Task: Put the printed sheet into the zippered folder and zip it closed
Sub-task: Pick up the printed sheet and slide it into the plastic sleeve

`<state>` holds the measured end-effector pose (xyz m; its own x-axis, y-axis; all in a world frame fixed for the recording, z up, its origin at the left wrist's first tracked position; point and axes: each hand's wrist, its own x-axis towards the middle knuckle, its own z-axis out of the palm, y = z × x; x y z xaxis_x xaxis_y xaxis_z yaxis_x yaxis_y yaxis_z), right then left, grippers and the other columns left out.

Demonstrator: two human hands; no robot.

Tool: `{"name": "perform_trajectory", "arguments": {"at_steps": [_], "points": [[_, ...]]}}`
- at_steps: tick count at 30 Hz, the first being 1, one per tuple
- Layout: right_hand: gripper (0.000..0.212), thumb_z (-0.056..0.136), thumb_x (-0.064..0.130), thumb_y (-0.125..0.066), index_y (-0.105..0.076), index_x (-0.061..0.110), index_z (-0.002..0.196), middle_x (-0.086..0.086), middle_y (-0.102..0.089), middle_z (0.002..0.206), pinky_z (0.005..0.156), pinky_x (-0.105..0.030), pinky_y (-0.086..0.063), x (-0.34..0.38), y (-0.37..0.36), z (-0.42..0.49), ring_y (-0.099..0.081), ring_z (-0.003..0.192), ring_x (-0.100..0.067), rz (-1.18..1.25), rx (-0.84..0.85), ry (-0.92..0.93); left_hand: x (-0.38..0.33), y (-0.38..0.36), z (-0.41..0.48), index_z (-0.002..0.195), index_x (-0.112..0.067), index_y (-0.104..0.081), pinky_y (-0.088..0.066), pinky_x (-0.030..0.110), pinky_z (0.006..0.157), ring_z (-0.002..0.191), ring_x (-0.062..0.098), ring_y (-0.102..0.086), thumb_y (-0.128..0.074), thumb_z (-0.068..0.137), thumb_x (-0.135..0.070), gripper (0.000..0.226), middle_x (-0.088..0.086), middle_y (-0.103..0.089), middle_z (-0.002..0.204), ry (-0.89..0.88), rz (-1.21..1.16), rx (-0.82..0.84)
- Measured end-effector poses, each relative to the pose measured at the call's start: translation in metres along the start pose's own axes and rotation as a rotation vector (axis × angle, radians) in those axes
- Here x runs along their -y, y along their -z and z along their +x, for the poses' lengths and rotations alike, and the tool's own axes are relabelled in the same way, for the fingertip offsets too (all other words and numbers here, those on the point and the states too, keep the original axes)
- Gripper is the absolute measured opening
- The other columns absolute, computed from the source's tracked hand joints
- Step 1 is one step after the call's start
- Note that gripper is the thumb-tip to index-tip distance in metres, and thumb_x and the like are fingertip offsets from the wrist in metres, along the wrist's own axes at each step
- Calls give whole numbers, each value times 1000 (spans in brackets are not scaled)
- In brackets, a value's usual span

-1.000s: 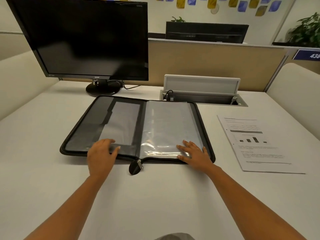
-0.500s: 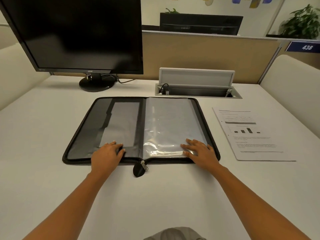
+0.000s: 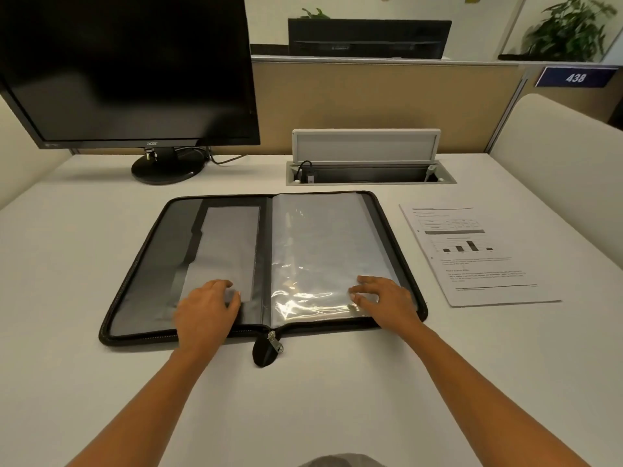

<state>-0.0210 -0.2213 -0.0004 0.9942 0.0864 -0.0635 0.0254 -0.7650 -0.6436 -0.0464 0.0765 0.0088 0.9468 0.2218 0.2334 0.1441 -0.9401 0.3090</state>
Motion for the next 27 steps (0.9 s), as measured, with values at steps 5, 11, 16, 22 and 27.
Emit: {"name": "perform_trajectory", "arguments": {"at_steps": [5, 11, 16, 22, 27], "points": [[25, 85, 32, -60, -65, 16, 105, -4, -61, 121, 92, -30, -41, -1, 29, 14, -55, 112, -22, 186, -110, -163, -50, -3, 27, 114, -13, -61, -46, 36, 86, 99, 23, -60, -55, 89, -31, 31, 9, -65, 115, -29, -253, 121], [25, 87, 21, -59, -64, 9, 108, -12, -59, 123, 97, -35, -42, -48, 84, 33, -54, 113, -28, 134, -367, -280, -151, -21, 48, 107, -3, -65, -48, 28, 84, 89, 17, -59, -56, 90, -20, 25, 12, -66, 107, 71, -771, 396], [31, 85, 19, -61, -60, 5, 112, -18, -51, 133, 99, -39, -39, -97, 127, 48, -49, 120, -34, 53, -463, -436, -237, -45, 62, 96, -6, -61, -50, 24, 69, 80, 17, -59, -57, 89, -20, 17, 7, -61, 89, 176, -947, 708], [56, 85, 28, -60, -42, 1, 130, -23, -44, 136, 104, -44, -37, -143, 158, 55, -42, 125, -37, -79, -396, -588, -315, -71, 62, 97, -10, -55, -48, 27, 80, 86, 18, -55, -62, 85, -32, 26, 2, -56, 88, 286, -980, 908], [66, 87, 38, -56, -33, -2, 134, -24, -42, 138, 106, -45, -33, -161, 171, 61, -39, 127, -37, -178, -394, -622, -348, -82, 54, 130, -8, -44, -37, 27, 84, 116, 25, -49, -61, 85, -31, 52, 8, -52, 132, 357, -1058, 970]]}}
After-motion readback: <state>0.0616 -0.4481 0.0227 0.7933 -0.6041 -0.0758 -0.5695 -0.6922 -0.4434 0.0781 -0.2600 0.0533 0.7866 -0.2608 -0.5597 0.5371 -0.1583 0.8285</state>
